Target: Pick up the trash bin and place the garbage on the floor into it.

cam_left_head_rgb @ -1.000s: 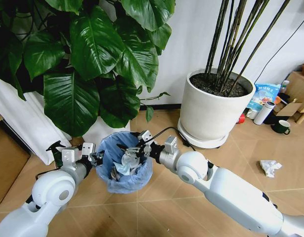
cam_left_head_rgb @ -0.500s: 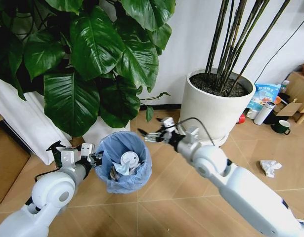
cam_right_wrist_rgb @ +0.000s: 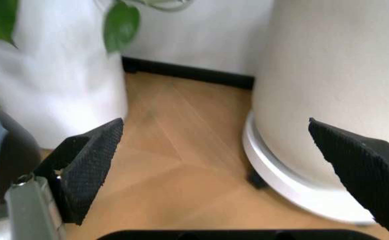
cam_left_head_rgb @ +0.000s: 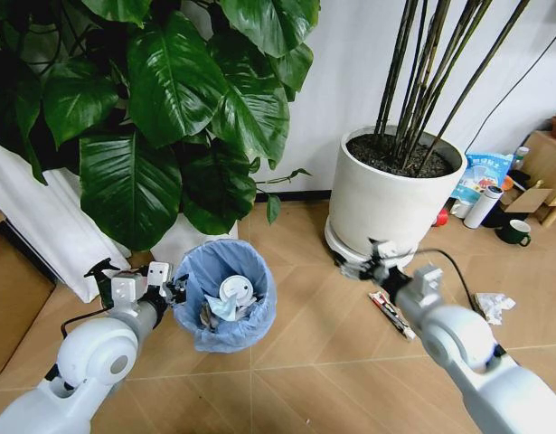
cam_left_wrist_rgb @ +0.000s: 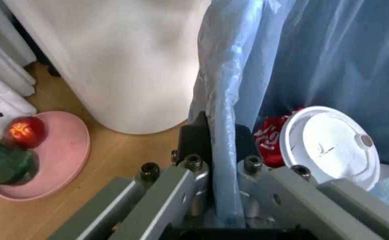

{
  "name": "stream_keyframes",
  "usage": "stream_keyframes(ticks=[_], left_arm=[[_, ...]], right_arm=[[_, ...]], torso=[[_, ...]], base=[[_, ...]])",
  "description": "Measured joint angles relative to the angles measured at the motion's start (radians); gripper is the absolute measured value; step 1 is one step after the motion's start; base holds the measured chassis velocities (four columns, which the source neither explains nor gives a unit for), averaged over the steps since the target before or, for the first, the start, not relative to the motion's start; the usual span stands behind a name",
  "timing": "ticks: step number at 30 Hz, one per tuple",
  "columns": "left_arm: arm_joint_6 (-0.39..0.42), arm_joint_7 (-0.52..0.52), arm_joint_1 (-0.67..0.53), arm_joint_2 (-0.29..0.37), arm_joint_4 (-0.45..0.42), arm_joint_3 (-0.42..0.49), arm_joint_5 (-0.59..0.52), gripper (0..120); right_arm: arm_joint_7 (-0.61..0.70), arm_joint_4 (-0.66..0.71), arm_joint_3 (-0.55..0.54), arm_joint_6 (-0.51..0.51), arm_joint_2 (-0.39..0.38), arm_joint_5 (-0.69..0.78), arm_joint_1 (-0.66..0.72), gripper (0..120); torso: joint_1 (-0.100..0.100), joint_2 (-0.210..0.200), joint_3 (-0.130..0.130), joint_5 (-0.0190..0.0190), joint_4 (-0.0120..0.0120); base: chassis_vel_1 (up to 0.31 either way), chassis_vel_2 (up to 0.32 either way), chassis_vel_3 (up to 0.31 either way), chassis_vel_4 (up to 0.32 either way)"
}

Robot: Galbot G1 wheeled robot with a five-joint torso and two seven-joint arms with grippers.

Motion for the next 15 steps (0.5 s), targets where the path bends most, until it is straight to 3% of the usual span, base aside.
stream_keyframes(ticks=[15], left_arm=[[-0.009,0.002,0.024,-0.014,-0.021,-0.01,0.015,0]], right_arm=[[0.017,0.022,0.077,0.026,0.079,-0.042,-0.127,100]], torso=[[0.0,0.0,0.0,-0.0002,0.0003]], base=[[-0.005,-0.008,0.008,0.008]])
